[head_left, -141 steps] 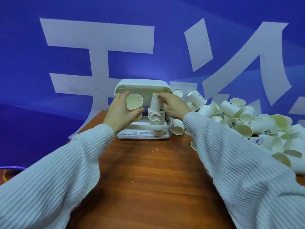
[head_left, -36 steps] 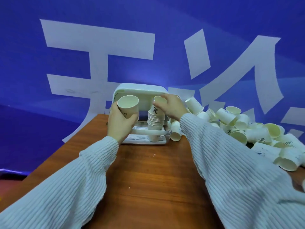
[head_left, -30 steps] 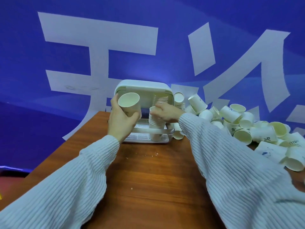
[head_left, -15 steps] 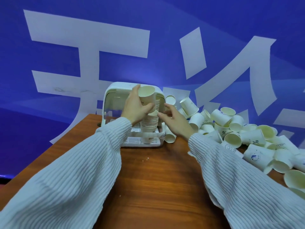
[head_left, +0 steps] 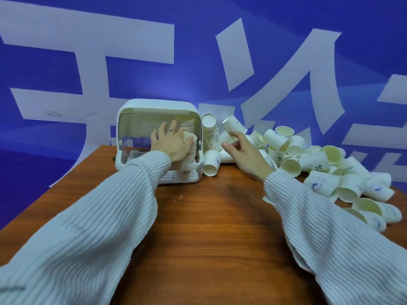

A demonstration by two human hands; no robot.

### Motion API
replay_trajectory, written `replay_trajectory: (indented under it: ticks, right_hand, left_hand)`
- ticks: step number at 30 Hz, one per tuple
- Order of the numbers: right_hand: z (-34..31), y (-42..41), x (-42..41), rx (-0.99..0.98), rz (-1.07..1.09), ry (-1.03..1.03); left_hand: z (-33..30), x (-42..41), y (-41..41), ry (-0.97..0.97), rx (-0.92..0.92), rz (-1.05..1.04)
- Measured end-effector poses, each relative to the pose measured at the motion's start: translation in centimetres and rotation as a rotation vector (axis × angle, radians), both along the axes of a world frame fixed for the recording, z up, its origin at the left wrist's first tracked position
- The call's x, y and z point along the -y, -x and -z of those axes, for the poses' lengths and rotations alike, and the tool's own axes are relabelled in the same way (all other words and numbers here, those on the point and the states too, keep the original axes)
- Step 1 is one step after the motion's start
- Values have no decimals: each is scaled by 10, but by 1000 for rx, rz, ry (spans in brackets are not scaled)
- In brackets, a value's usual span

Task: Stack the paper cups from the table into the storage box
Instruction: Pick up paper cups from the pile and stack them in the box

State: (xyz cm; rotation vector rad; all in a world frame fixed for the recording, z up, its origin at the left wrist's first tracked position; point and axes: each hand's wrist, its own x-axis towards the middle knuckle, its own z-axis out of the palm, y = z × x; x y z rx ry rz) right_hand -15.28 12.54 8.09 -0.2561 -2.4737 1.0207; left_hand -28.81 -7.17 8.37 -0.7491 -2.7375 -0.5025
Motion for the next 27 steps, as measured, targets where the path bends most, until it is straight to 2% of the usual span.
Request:
replay_trajectory:
  ticks: [4, 6, 10, 14, 16, 18, 20, 22, 23, 24, 26, 27]
  right_hand:
    - [-8, -50, -24, -15, 87, 20]
    - [-4, -82, -47, 20, 162, 12]
    - [-1, -149, -97, 126, 304, -119]
    - [0, -210, -144, 294, 438, -221]
    - [1, -233, -162, 426, 440, -276]
    - [4, -251, -172, 573, 375, -424]
    - [14, -261, -178, 688, 273, -667]
    - [32, -266, -186, 704, 257, -822]
    - [37, -268, -186, 647, 278, -831]
    - [39, -270, -183, 537, 307, -765]
    - [41, -272, -172, 292, 299, -419]
    - [40, -272, -167, 241, 249, -239]
  left_hand:
    - [7, -23, -38, -219, -288, 182]
    - [15, -48, -66, -272, -257, 336]
    - [31, -108, -118, -155, -153, 560]
    - [42, -155, -168, -72, -95, 661]
    - [47, -174, -188, -54, -88, 702]
    - [53, -191, -205, -21, -96, 745]
    - [57, -205, -220, 17, -76, 789]
    - [64, -217, -231, 37, -41, 831]
    - [69, -221, -235, 41, -20, 854]
    - [72, -225, -238, 35, 14, 878]
    - [76, -228, -242, -39, 144, 927]
    - [77, -228, -244, -98, 215, 940]
